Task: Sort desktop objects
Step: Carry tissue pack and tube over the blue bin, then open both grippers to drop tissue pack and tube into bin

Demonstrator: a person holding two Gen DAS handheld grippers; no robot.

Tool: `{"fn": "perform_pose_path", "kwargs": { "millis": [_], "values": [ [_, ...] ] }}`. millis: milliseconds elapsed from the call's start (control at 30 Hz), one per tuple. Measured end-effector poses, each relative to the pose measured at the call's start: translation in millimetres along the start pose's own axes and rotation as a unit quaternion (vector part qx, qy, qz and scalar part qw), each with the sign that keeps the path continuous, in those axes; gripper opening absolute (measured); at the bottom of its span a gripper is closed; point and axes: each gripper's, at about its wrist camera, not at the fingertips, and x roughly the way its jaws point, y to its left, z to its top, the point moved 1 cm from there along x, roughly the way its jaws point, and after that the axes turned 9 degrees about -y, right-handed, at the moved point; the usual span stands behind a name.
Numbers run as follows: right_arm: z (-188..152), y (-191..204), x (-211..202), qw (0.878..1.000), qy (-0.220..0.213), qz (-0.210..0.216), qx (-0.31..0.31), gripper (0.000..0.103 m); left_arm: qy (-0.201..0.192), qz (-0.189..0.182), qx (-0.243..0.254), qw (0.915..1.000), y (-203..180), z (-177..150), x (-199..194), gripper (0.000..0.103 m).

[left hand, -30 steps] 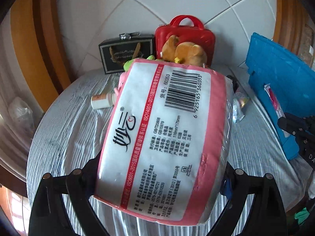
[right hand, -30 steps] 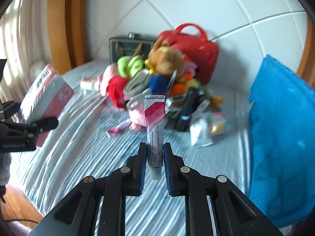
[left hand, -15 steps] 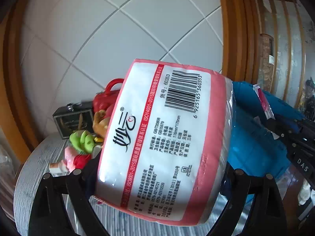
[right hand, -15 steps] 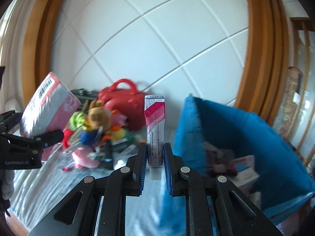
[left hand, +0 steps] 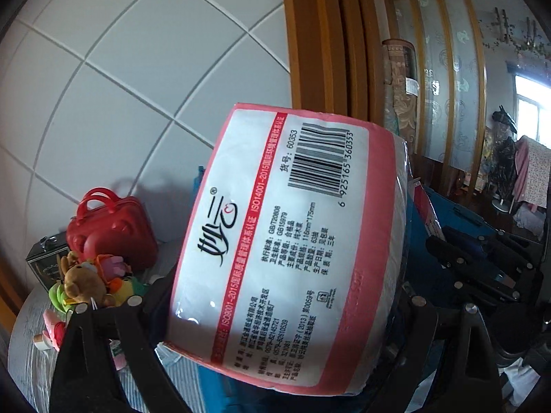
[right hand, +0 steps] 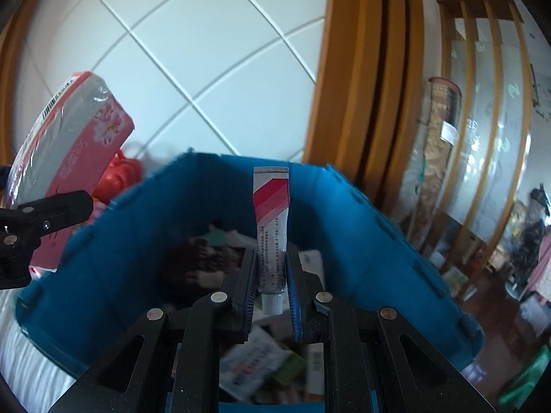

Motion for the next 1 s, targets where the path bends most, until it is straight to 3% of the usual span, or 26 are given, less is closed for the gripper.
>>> {"fn": "perform_pose_path", "kwargs": {
  "millis": [100,300,1000],
  "values": [
    [-10,-27,7,1.0,0.015,-0.008,0.005,0.017,0.021,-0.007,0.017,0.9996,-27,-8,14,0.094],
    [-22,-55,23,0.999,0.046,-0.009,0.005,0.017,0.05,-0.004,0.027,0.9984,-45,-17,33,0.094],
    [-34,-53,35,0.997,0.074,-0.002,-0.008,0.017,0.058,0.02,0.01,0.998,-36,-24,27,0.095]
  ]
}}
